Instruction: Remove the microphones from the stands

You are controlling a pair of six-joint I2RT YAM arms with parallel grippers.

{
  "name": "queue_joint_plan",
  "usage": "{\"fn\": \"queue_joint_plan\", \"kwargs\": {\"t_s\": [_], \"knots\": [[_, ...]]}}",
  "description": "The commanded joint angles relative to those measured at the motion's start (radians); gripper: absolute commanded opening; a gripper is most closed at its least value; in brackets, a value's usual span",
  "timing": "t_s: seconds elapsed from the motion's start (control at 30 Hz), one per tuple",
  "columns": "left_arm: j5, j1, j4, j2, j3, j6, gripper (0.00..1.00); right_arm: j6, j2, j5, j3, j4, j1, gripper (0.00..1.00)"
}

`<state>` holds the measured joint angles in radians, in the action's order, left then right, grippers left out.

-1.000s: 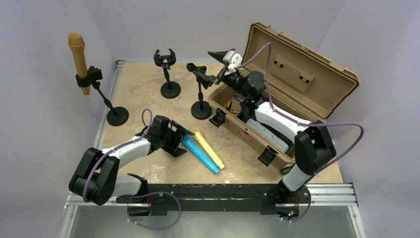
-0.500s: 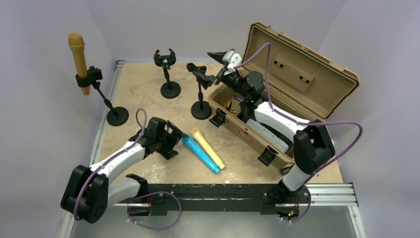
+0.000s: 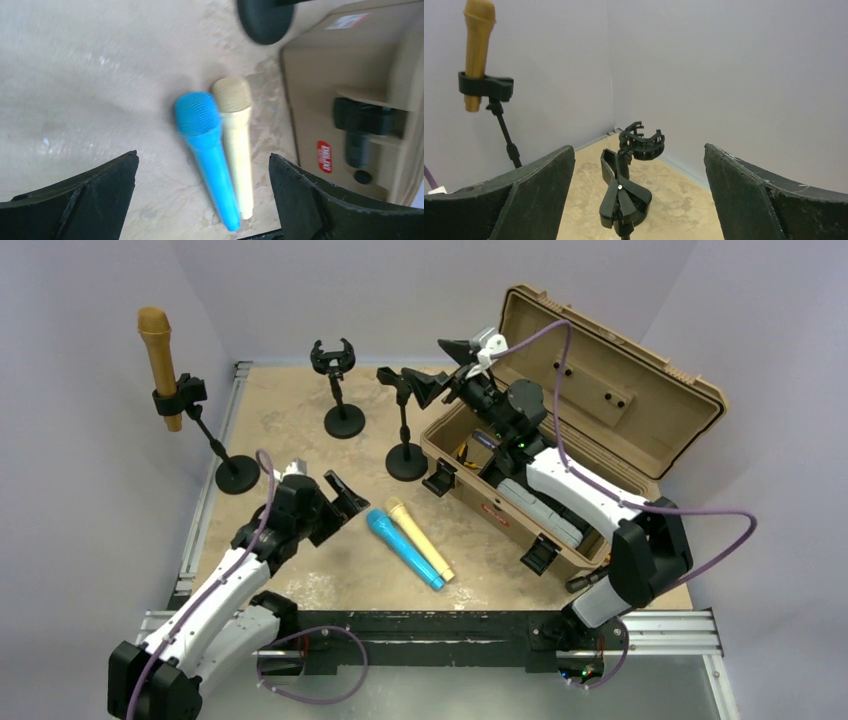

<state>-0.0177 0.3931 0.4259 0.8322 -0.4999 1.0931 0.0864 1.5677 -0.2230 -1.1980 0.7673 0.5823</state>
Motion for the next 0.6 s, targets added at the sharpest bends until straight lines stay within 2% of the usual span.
{"fn": "queue_joint_plan", "kwargs": {"t_s": [0.0, 0.13, 0.37, 0.57], "knots": [[0.066, 0.001, 0.015, -0.056, -0.193, -0.232, 1.00, 0.051, -0.087, 0.059, -0.068, -0.081, 0.006, 0.99], [0.053, 0.000, -0.008, -0.053, -0.346, -0.339, 0.99, 0.088, -0.070, 0.079, -0.173, -0.217, 0.014, 0.99], [0.042, 0.000, 0.001, 0.000, -0.592, -0.588, 1.00, 0.068, 0.007, 0.174, -0.355, -0.458, 0.081, 0.91], [0.159, 0.000, -0.004, -0.055, -0.565, -0.763, 1.00, -0.078, 0.075, 0.348, -0.461, -0.603, 0.165, 0.80]]}}
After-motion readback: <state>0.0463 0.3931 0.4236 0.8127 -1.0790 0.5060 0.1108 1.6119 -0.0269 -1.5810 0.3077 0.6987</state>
